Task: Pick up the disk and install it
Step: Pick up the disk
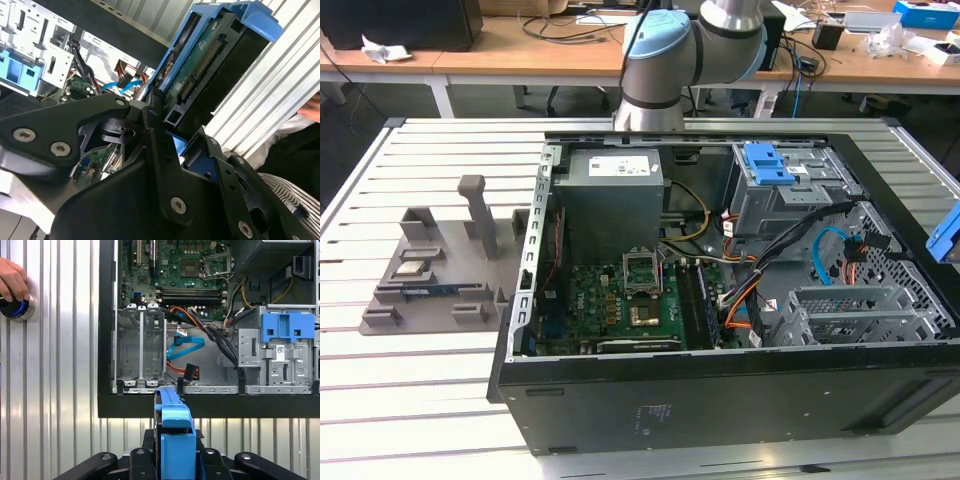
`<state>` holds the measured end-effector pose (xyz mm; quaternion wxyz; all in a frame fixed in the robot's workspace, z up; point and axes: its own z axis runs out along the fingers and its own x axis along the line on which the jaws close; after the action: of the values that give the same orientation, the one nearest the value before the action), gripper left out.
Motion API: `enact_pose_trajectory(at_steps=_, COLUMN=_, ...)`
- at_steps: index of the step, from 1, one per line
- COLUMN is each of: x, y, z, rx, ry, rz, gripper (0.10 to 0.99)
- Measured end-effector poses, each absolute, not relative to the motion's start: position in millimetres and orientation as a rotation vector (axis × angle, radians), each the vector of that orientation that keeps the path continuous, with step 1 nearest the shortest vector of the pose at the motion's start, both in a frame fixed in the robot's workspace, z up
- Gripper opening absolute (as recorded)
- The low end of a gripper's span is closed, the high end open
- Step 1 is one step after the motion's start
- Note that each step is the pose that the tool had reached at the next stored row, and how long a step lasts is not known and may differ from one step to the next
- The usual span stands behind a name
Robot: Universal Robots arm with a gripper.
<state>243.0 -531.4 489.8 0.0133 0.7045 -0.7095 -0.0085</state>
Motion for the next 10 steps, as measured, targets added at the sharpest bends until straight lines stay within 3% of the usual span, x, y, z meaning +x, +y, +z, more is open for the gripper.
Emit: enact_pose_trajectory(at_steps=10, x=243, y=-561, z=488, rx=2.195, ry=-2.210, rz=-0.026, gripper=0.365)
